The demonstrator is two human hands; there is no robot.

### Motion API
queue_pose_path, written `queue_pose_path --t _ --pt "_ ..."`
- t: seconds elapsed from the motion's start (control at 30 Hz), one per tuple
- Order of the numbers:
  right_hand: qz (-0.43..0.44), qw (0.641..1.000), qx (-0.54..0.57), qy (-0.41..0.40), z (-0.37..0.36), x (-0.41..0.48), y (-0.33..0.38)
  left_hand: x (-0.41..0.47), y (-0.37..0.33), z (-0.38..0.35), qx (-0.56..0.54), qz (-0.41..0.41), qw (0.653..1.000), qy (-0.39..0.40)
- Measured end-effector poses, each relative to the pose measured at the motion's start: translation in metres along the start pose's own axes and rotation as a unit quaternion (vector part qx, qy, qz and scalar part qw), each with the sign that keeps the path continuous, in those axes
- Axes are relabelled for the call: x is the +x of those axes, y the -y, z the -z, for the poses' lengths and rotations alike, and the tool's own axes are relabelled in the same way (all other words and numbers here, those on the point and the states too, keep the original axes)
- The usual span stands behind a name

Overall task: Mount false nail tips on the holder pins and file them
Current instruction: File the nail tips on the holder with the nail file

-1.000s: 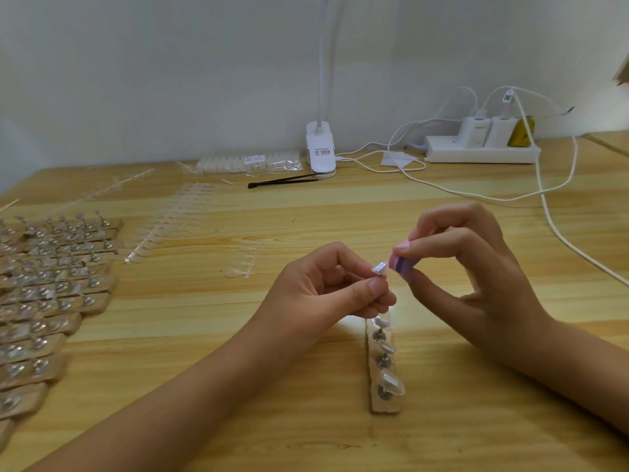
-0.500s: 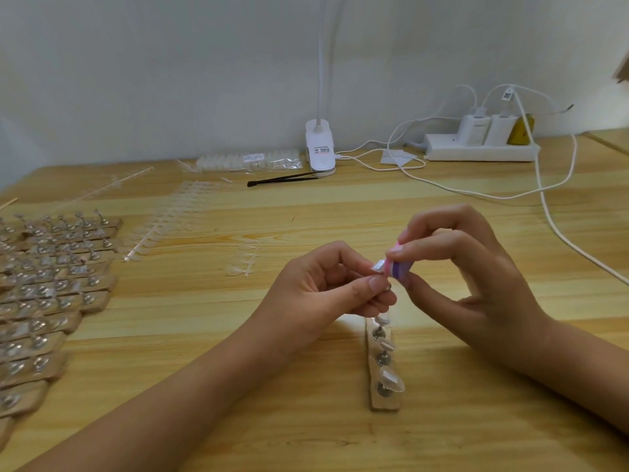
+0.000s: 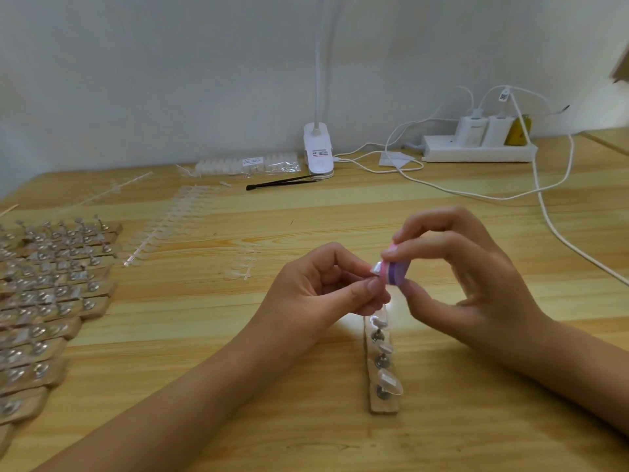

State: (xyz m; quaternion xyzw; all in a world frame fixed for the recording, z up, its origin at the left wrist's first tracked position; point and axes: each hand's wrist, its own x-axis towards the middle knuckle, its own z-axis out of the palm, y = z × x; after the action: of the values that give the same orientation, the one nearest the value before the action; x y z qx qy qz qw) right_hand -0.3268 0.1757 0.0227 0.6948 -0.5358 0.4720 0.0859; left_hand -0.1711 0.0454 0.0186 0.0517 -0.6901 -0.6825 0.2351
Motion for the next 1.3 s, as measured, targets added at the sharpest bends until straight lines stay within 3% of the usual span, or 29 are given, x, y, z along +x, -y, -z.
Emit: queue_pose_path --t 0.17,0.3,0.43,0.57,0.67,0.8,0.93,1.07,1.3 --pt "0.011 0.999 0.043 0.005 -0.009 -0.003 0.008 -0.001 0.001 0.0 0.032 -0.012 0.999 -0.013" --pt "-0.027 0.999 0.034 -0.018 -0.003 0.001 0.003 0.0 0.0 0.0 0.025 -0.006 1.0 -0.015" --pt "0.013 0.999 0.035 0.003 -0.007 -0.003 0.007 0.0 0.001 0.001 0.046 -0.017 0.999 -0.011" --pt "-0.017 1.0 0.019 -0.016 -0.002 0.0 0.003 0.0 0.001 0.001 0.032 -0.008 0.999 -0.007" --pt "0.011 1.0 0.023 0.001 -0.006 -0.003 0.006 -0.001 0.002 0.002 0.048 -0.014 0.999 -0.012" --pt "-0.019 1.0 0.013 -0.012 -0.001 0.0 0.004 -0.001 0.001 0.0 0.044 -0.014 0.999 -0.012" --pt "0.022 0.999 0.03 0.016 -0.008 -0.004 0.01 -0.001 0.003 0.003 0.066 -0.019 0.998 -0.015" --pt "-0.015 1.0 0.005 -0.012 -0.001 0.0 0.003 0.001 0.002 0.0 0.039 -0.012 0.999 -0.016" --pt "-0.001 1.0 -0.007 -0.01 0.0 0.0 0.0 0.0 0.001 0.0 0.036 -0.005 0.999 -0.018"
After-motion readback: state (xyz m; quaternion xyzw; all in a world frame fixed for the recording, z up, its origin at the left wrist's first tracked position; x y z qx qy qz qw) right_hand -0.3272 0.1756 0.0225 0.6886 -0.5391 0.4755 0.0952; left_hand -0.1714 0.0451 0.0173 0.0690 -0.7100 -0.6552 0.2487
